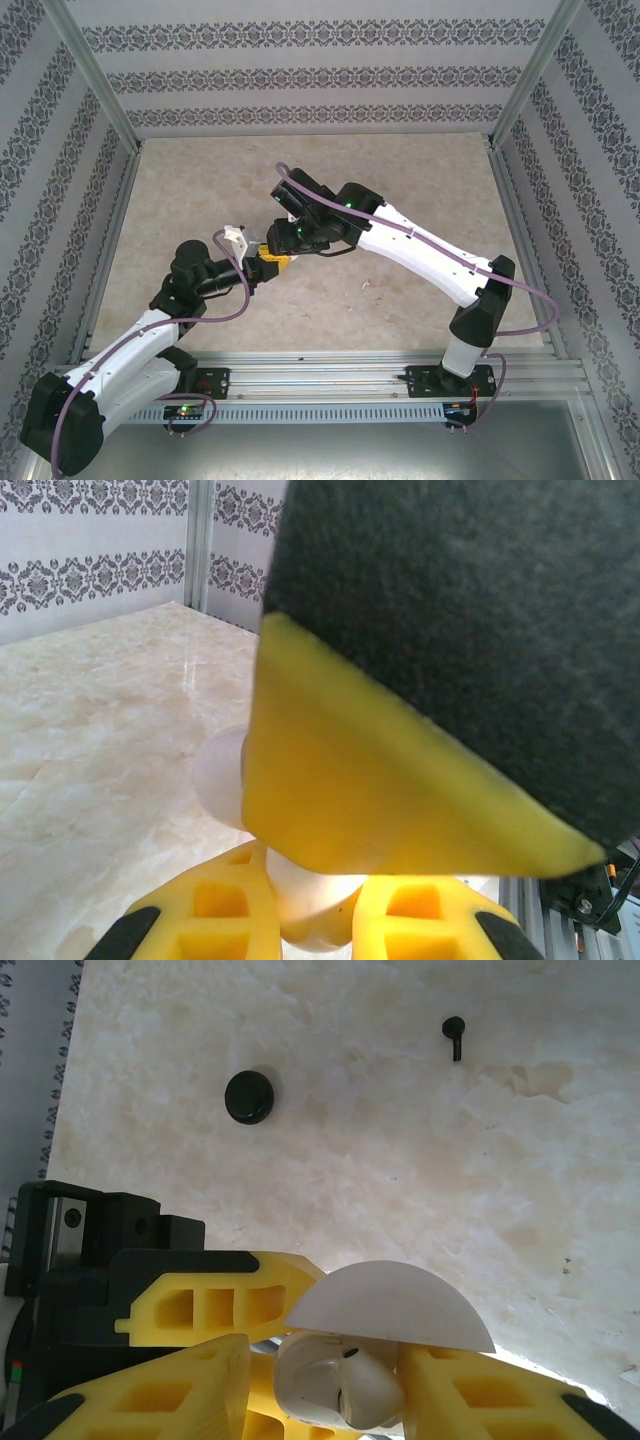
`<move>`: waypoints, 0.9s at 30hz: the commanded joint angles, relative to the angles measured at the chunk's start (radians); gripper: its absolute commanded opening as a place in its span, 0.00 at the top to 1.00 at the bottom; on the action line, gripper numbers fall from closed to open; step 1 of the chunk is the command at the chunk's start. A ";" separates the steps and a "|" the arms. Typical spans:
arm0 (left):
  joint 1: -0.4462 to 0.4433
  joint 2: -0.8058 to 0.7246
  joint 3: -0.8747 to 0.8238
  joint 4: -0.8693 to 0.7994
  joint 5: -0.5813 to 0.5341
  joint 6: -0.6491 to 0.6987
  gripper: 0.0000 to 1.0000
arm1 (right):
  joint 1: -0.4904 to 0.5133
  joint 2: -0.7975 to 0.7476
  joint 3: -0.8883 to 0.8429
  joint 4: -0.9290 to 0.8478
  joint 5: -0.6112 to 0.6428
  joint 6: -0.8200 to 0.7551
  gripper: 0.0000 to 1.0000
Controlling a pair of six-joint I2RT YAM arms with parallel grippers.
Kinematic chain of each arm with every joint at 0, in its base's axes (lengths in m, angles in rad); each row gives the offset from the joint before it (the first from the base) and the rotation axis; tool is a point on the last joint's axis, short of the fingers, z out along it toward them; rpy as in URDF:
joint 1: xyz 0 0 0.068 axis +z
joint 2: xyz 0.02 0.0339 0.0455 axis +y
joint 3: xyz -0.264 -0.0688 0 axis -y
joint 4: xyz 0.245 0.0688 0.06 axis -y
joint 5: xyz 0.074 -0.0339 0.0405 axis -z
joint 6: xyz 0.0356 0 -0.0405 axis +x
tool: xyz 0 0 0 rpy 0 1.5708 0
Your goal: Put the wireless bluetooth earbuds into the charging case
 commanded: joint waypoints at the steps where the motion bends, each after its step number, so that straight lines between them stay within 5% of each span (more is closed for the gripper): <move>1: -0.014 0.001 -0.003 0.052 0.053 -0.006 1.00 | 0.024 0.024 0.058 0.018 0.004 -0.034 0.57; 27: -0.014 0.020 -0.024 0.128 0.071 -0.074 1.00 | 0.055 0.049 0.113 -0.037 0.045 -0.095 0.62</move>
